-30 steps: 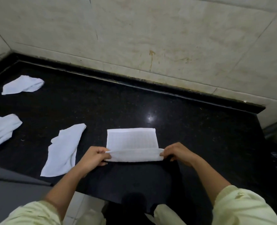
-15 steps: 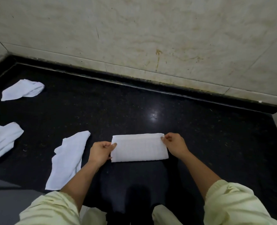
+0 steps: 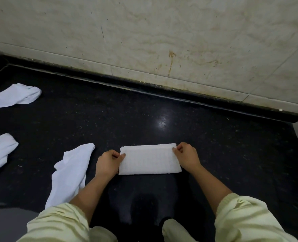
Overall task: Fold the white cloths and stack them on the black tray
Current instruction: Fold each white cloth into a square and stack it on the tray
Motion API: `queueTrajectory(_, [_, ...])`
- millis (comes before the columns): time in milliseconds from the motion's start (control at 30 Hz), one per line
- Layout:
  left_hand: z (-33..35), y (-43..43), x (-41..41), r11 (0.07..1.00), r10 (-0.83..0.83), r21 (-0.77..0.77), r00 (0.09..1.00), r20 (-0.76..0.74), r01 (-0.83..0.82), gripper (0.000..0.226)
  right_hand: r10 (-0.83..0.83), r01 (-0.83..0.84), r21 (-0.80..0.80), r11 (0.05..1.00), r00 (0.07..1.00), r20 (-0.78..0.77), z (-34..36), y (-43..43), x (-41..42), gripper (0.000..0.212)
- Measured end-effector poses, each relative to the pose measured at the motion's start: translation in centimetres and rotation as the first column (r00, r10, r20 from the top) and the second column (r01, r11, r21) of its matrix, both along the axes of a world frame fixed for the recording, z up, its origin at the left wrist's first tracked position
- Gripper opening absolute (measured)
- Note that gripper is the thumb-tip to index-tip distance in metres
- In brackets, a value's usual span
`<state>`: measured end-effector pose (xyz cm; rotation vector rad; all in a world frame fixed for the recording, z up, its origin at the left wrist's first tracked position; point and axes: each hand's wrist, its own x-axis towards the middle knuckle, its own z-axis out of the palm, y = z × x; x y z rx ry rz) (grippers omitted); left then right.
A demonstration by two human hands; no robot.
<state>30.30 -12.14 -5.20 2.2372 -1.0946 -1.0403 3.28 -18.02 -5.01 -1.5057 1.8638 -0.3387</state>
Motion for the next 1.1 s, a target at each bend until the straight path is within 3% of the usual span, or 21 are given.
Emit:
queueTrajectory(133, [0.2,0.9,-0.3,0.995,-0.049,-0.073,0.974,0.223,0.067,0.025,0.022,-0.032,-0.118,0.993,0.996,-0.086,0.6,0.7,0.0,0.013])
queueTrajectory(233, [0.2,2.1,-1.6,0.957,-0.122,-0.206,0.929,0.35,0.204,0.025,0.128,-0.163,-0.268,0.949,0.981,-0.143,1.4,2.2,0.7,0.01])
queueTrajectory(367, [-1.0,3.9,-4.2,0.879,-0.259,-0.223,0.815,0.518,0.421,0.03,0.401,-0.429,-0.192,0.883,0.9,-0.17,0.9,5.7,2.5,0.02])
queueTrajectory(467, [-1.8,4.8,-4.5,0.905,-0.258,-0.138,0.777,0.575,0.402,0.04,0.42,-0.435,-0.113,0.893,0.897,-0.137,0.1,7.0,2.3,0.024])
queueTrajectory(567, [-1.9,5.3,-3.5,0.942,-0.237,-0.09,0.829,0.507,0.324,0.044,0.314,-0.322,-0.079,0.943,0.945,-0.094,0.0,7.1,1.4,0.027])
queueTrajectory(700, [-1.7,5.7,-2.2,0.97,-0.191,-0.092,0.943,0.272,0.223,0.038,0.167,-0.168,-0.042,0.985,0.985,-0.033,0.1,6.9,0.2,0.028])
queueTrajectory(1000, [-1.1,5.2,-0.9,0.983,-0.132,-0.118,0.99,0.057,0.138,0.027,-0.055,0.055,0.014,0.998,0.999,-0.001,0.7,5.4,-0.5,0.025])
queueTrajectory(1100, [-1.0,4.8,-0.7,0.988,-0.115,-0.104,0.993,0.007,0.116,0.024,-0.086,0.086,0.0,0.996,0.996,-0.026,0.8,5.0,-0.2,0.043])
